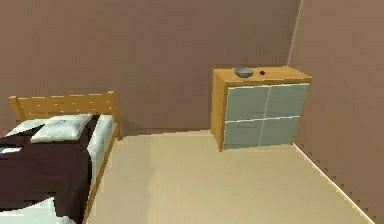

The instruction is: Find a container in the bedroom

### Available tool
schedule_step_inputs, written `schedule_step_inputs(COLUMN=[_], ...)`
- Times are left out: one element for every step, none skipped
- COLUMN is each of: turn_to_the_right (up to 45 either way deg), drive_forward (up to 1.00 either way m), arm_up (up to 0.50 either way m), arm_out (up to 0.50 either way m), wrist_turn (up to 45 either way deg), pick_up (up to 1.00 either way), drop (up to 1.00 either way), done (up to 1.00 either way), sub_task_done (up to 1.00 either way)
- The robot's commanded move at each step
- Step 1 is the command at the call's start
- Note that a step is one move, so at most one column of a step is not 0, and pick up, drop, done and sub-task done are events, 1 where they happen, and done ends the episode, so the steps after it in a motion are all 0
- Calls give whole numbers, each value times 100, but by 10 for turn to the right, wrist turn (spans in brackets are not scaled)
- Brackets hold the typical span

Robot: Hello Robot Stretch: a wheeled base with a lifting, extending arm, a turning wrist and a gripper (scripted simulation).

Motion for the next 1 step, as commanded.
schedule_step_inputs(turn_to_the_right=[0], drive_forward=[100], arm_up=[0], arm_out=[0], wrist_turn=[0], pick_up=[0], drop=[0], done=[0], sub_task_done=[0])
